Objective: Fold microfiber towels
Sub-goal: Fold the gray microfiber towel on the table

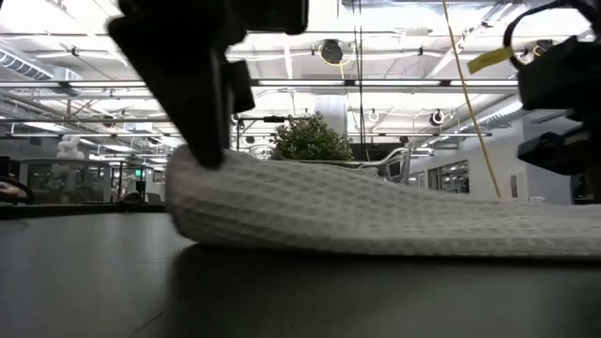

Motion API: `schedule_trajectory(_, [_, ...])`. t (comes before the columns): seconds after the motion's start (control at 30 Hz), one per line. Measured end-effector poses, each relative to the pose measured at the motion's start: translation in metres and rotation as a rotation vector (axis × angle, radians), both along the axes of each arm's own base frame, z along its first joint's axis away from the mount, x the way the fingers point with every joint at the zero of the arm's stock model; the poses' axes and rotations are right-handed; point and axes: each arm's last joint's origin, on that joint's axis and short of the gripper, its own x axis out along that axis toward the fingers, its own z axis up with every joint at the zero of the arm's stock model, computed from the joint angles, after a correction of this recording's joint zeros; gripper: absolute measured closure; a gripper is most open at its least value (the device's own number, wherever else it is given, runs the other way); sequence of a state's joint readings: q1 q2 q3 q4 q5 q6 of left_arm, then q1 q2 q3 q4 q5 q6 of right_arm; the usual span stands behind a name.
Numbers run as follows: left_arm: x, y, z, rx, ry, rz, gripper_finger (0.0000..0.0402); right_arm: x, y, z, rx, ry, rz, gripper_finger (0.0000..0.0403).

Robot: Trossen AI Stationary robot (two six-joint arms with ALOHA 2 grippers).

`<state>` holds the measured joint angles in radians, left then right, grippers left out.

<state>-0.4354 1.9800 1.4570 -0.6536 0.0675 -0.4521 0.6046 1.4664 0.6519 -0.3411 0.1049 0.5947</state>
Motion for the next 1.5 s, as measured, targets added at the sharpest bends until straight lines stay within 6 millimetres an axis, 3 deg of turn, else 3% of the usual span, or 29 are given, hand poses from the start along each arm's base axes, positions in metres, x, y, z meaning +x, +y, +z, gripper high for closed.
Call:
schedule_trajectory(0.3, [-0.015, -0.028, 0.000, 0.023, -0.010, -0.005, 0.0350, 0.017, -0.032, -0.001, -0.101, -0.021, 0.046, 0.0377])
schedule_trajectory(0.7, [-0.022, -0.019, -0.004, 0.245, 0.008, 0.055, 0.0350, 0.032, -0.077, -0.001, -0.157, -0.014, -0.017, 0.0396])
schedule_trajectory(0.9, [-0.026, -0.023, -0.004, 0.231, 0.022, 0.111, 0.0350, 0.035, -0.082, -0.001, -0.153, -0.024, -0.041, 0.0396])
schedule_trajectory(1.23, [-0.022, -0.058, 0.004, 0.059, -0.172, 0.112, 0.0350, 0.037, -0.088, -0.001, -0.168, -0.037, -0.028, 0.0397])
schedule_trajectory(1.5, [-0.031, -0.073, 0.005, 0.019, -0.171, 0.171, 0.0350, 0.038, -0.093, -0.001, -0.171, -0.040, -0.030, 0.0397])
